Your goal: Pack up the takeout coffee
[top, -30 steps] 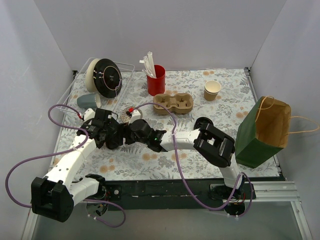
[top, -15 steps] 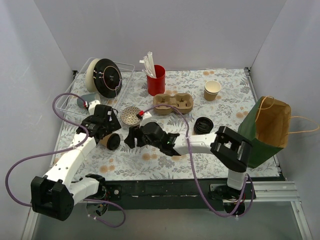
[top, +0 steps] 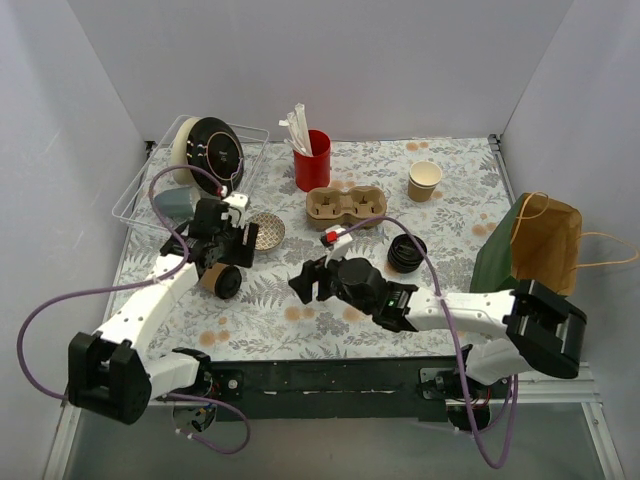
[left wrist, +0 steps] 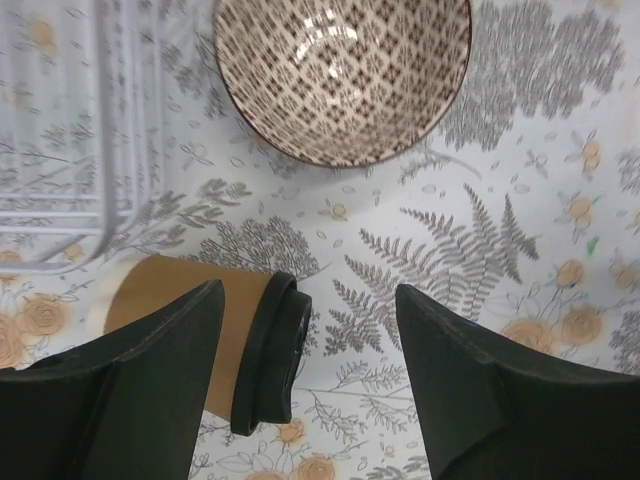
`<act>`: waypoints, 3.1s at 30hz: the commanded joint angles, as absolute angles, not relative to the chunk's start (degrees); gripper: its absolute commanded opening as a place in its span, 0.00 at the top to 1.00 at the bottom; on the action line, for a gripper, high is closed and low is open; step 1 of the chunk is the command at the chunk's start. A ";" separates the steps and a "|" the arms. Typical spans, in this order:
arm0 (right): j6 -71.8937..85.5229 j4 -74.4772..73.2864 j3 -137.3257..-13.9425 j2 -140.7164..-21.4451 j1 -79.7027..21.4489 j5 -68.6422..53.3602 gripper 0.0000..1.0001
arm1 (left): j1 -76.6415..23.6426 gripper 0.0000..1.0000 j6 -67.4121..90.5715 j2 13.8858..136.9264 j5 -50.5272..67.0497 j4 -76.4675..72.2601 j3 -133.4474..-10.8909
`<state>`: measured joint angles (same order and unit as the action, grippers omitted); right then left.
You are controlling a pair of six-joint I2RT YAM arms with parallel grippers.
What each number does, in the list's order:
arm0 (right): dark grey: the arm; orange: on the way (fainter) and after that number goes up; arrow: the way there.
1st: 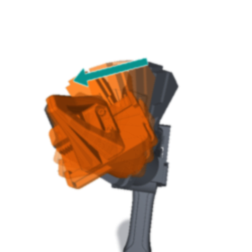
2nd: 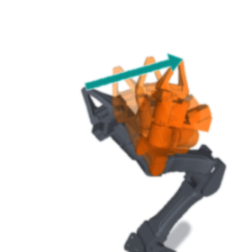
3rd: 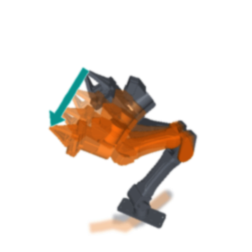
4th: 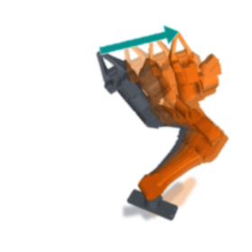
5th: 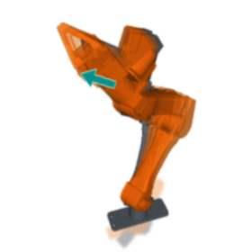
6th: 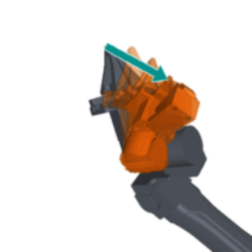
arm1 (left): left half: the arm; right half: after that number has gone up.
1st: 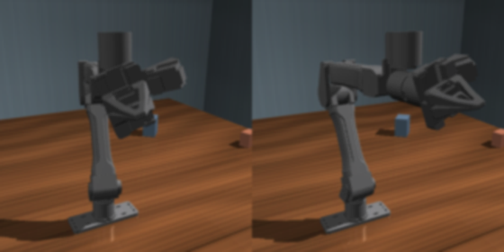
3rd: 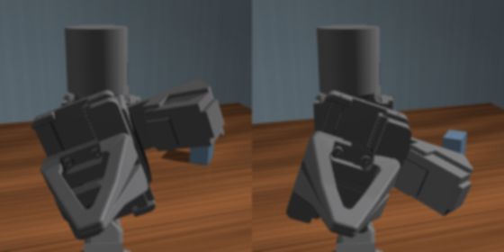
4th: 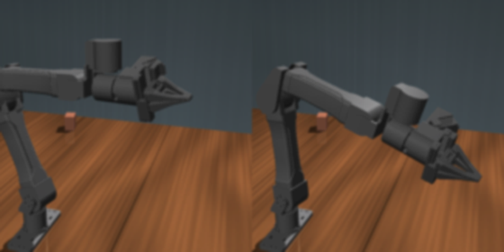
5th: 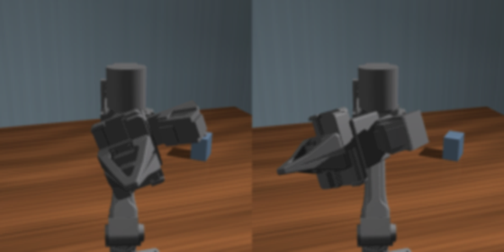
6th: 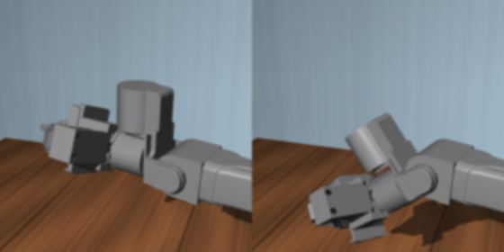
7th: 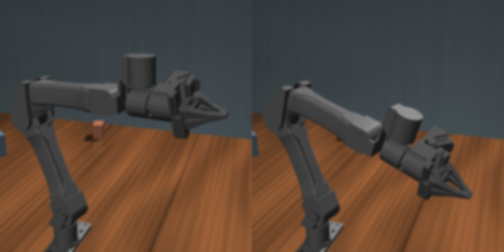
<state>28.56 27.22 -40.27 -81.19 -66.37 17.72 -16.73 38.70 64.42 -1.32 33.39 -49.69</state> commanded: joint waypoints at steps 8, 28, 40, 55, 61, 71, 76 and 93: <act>21.19 28.83 -34.98 -69.26 -66.09 23.20 0.24 | -17.23 0.37 32.26 68.03 0.70 41.57 -52.74; 20.92 29.53 -35.60 -69.61 -65.39 22.85 0.23 | -18.19 0.55 31.11 71.28 -7.82 40.25 -49.22; 12.08 33.13 -38.04 -73.29 -64.60 12.51 0.15 | -19.95 0.45 39.44 68.14 -15.82 34.83 -52.02; -10.53 38.65 -65.74 -108.17 -64.51 -21.43 0.20 | 6.40 0.21 80.75 61.96 -25.40 42.97 -53.27; -19.94 46.76 -66.18 -113.98 -64.25 -23.38 0.19 | 9.14 0.26 92.01 63.46 -26.73 49.57 -51.51; -25.49 53.34 -69.78 -122.34 -63.90 -22.26 0.21 | 9.23 0.31 90.17 60.56 -21.10 42.98 -42.55; -25.58 56.60 -71.45 -124.97 -63.46 -18.81 0.19 | 9.14 0.34 89.91 61.26 -19.07 39.91 -39.91; -25.67 53.88 -77.61 -130.17 -61.88 -27.51 0.34 | 9.14 0.34 87.89 66.88 -21.63 35.42 -39.73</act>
<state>-25.91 52.18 -75.13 -128.97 -61.95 -23.64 8.99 88.49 67.07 -20.75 37.21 -39.70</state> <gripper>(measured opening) 0.715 0.664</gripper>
